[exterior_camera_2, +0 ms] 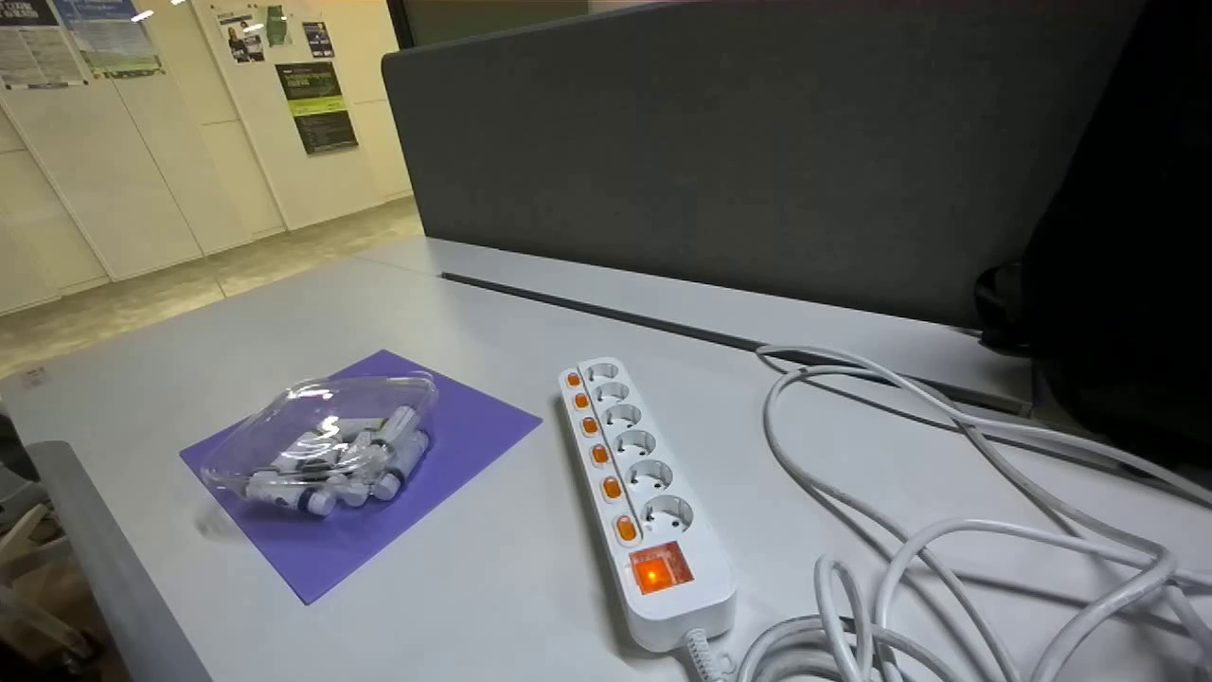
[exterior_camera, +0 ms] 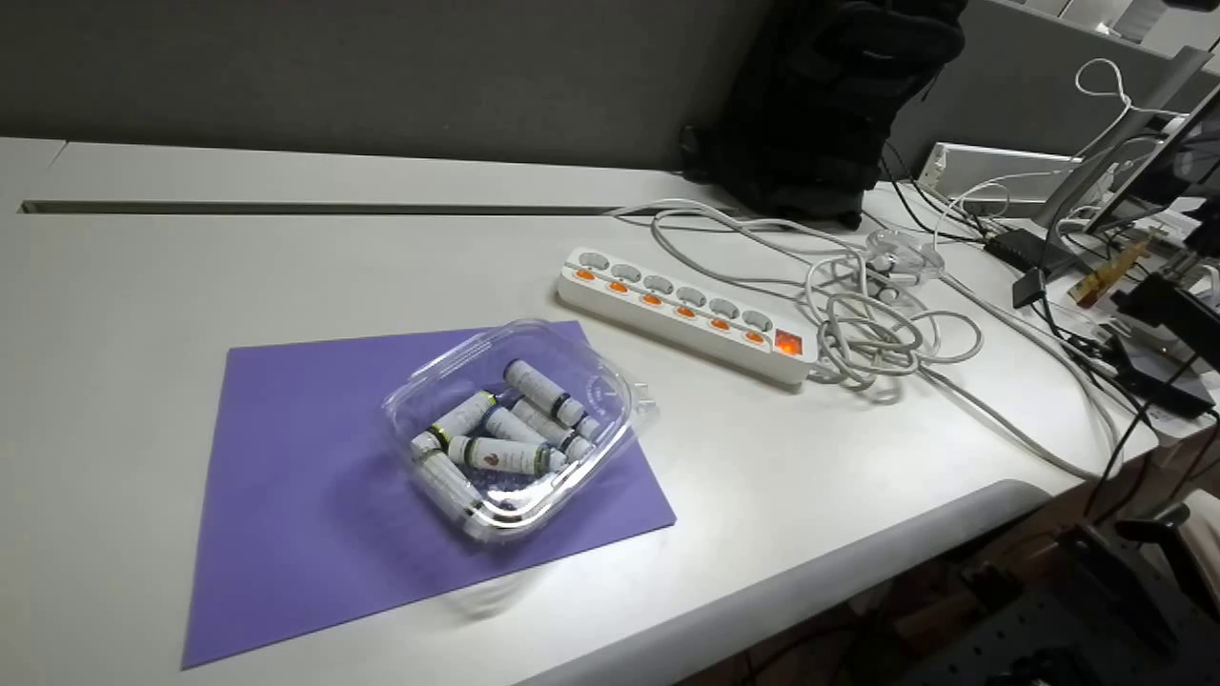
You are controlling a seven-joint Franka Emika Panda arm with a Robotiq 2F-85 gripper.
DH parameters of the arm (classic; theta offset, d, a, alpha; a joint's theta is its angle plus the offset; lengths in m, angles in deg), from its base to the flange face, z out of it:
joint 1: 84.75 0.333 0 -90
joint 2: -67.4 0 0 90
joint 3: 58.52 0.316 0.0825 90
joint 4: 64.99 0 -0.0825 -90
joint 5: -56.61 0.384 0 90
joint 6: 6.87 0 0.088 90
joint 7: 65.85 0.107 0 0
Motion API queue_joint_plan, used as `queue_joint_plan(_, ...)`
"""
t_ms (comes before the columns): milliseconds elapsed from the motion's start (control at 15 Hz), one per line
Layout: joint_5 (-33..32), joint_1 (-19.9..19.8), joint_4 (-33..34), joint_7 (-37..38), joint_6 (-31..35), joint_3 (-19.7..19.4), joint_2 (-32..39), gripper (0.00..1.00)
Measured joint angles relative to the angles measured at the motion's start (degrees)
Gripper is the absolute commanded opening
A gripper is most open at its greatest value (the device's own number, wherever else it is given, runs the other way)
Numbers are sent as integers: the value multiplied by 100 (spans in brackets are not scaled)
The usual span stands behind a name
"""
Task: Click on the middle switch on the extension cord
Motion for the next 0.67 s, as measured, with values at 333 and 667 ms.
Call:
queue_joint_plan(333, -16, -39, -99, 44, 530, 105, 7, 100)
queue_joint_plan(667, -109, -210, -720, 642, 2808, 574, 387, 100)
